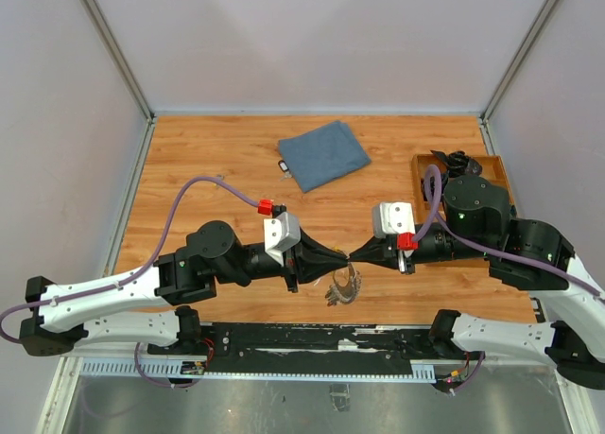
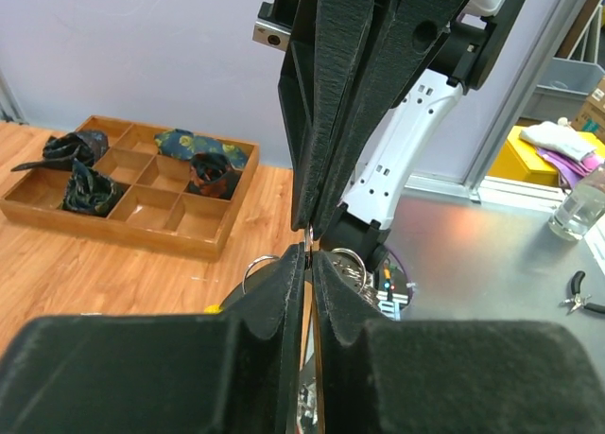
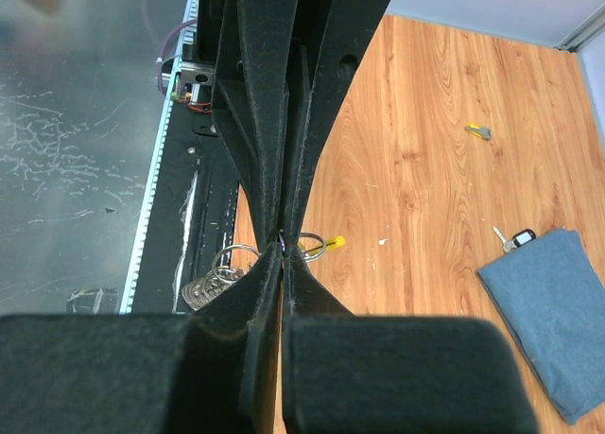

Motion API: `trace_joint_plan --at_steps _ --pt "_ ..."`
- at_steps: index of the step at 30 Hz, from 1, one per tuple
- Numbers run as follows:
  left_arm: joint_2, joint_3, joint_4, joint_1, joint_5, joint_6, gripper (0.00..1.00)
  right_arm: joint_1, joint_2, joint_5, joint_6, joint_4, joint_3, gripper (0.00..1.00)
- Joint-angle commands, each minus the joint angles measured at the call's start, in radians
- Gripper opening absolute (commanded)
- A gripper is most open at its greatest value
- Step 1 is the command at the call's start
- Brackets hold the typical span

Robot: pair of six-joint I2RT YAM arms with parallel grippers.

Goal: Put the keys on the keyring

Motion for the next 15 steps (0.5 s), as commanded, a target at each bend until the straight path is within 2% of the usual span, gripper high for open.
trace_joint_plan --at_steps 1,3,6,11,13,15 --pt "0.009 0.018 0.039 0.001 -0.014 -0.002 0.11 0.015 -0.01 -0.041 0.019 0.069 -0.01 0.0" --pt "0.007 0.019 0.039 0.001 -0.016 -0.003 0.1 0.015 -0.009 -0.043 0.021 0.07 -0.015 0.0" --pt "0.005 0.021 0.041 0.001 -0.02 -0.006 0.01 0.015 -0.008 -0.052 0.024 0.075 -0.021 0.0" --pt "-0.011 0.013 0.048 0.001 -0.032 -0.006 0.01 0.015 -0.026 -0.023 0.023 0.09 -0.032 0.01" --pt "-0.02 0.008 0.049 0.001 -0.032 -0.005 0.01 0.015 -0.049 0.005 0.022 0.108 -0.049 0.07" --pt "-0.033 0.001 0.053 0.001 -0.036 -0.006 0.01 0.015 -0.075 0.021 0.023 0.129 -0.069 0.2"
